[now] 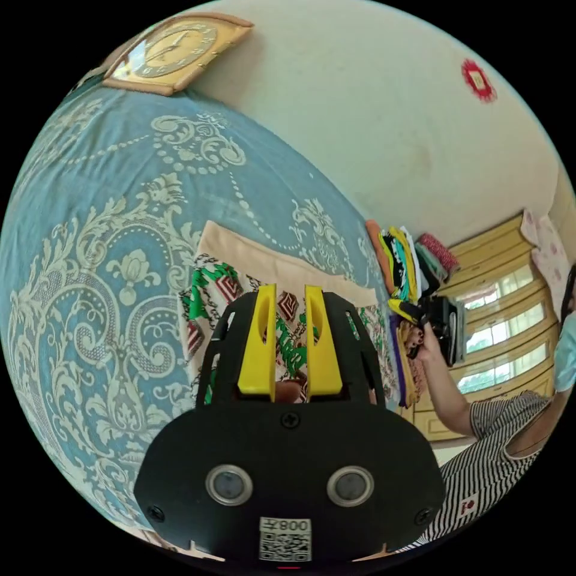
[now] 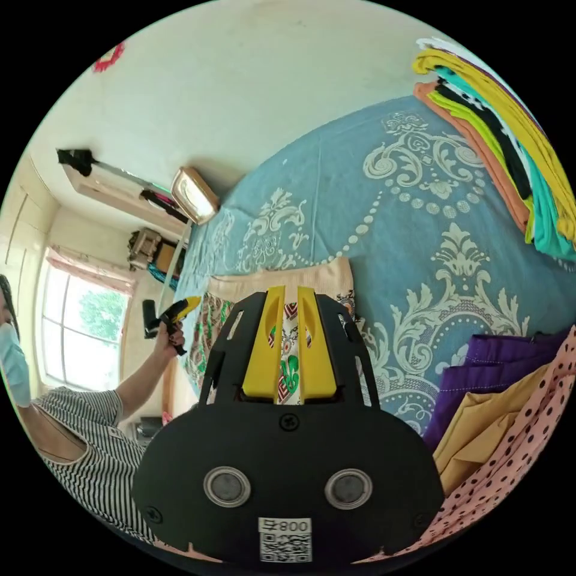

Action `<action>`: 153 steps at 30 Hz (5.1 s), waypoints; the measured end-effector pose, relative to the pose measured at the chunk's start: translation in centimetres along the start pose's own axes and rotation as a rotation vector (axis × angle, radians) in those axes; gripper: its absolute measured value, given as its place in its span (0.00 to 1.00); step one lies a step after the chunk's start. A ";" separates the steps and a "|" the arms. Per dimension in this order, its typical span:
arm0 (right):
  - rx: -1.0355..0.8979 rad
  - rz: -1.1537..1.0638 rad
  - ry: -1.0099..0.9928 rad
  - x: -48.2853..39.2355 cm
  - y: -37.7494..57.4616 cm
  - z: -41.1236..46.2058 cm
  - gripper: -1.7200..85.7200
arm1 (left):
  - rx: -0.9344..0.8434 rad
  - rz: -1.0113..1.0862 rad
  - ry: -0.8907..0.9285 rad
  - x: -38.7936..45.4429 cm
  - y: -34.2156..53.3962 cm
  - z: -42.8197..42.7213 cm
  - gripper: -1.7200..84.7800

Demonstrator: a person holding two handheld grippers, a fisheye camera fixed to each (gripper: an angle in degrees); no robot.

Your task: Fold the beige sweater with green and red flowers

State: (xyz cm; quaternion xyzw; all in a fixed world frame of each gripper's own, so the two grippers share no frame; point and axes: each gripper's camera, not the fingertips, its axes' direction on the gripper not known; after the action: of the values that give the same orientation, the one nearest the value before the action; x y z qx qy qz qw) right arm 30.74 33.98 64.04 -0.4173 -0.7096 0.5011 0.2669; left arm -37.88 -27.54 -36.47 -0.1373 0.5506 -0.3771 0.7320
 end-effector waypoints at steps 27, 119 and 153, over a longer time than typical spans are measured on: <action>-0.026 -0.279 0.498 -11.5 2.3 15.3 0.02 | -0.027 0.250 -0.342 11.7 -0.9 11.0 0.03; -0.141 0.139 0.266 7.9 35.4 -6.1 0.05 | -0.144 -0.263 -0.239 -5.9 31.5 -8.3 0.04; 0.004 0.148 0.016 9.2 34.4 -17.4 0.02 | -0.394 0.848 -0.067 33.4 37.6 26.2 0.13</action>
State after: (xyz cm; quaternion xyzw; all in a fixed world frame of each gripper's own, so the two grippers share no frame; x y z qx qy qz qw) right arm 51.09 55.48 37.70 -0.4722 -0.6736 0.5175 0.2355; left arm 4.72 -31.21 -73.77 -0.0489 0.5951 0.0716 0.7989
